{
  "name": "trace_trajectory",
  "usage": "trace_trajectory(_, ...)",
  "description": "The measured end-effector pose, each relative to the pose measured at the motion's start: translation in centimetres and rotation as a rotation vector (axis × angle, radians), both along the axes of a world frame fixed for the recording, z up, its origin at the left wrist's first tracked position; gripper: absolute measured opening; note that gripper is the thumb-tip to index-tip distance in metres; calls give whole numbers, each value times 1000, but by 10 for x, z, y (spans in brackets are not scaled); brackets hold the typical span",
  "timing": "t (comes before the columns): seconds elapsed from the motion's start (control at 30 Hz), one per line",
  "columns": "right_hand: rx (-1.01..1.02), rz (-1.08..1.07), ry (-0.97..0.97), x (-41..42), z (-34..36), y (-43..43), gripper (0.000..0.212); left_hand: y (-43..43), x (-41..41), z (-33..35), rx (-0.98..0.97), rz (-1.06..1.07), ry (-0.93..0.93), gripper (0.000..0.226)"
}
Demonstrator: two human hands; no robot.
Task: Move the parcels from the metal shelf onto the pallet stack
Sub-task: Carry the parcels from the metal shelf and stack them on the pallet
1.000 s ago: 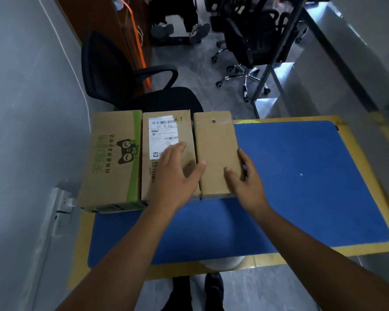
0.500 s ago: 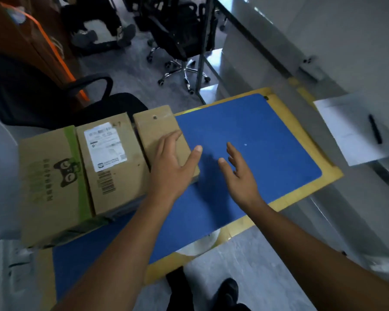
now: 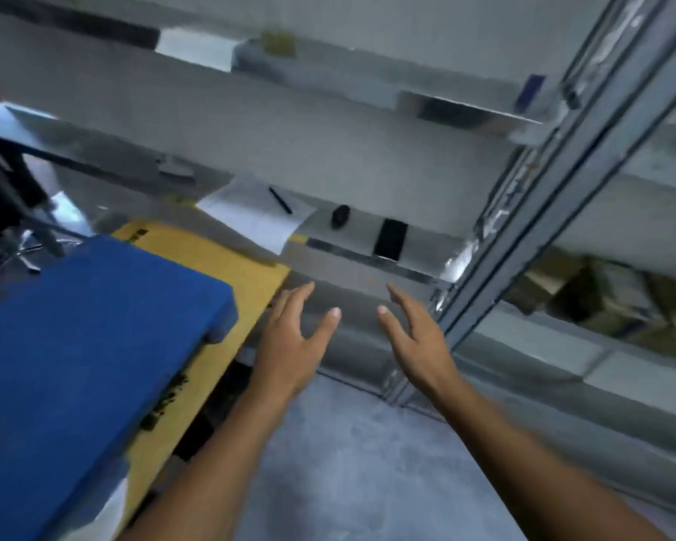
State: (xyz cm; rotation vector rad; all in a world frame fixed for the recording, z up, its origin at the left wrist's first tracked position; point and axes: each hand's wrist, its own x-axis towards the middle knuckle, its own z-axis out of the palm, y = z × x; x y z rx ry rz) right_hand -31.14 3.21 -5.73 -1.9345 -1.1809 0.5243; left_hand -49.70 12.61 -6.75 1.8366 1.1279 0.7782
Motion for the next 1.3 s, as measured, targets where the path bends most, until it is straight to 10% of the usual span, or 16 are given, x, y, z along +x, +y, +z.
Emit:
trace_trajectory(0.73, 162, -899, 83, 334, 11, -386, 60, -299, 476, 19, -15, -787, -66, 53)
trace_trajectory(1.3, 93, -1108, 116, 574, -5, -452, 62, -368, 760, -6, -297, -630, -89, 68)
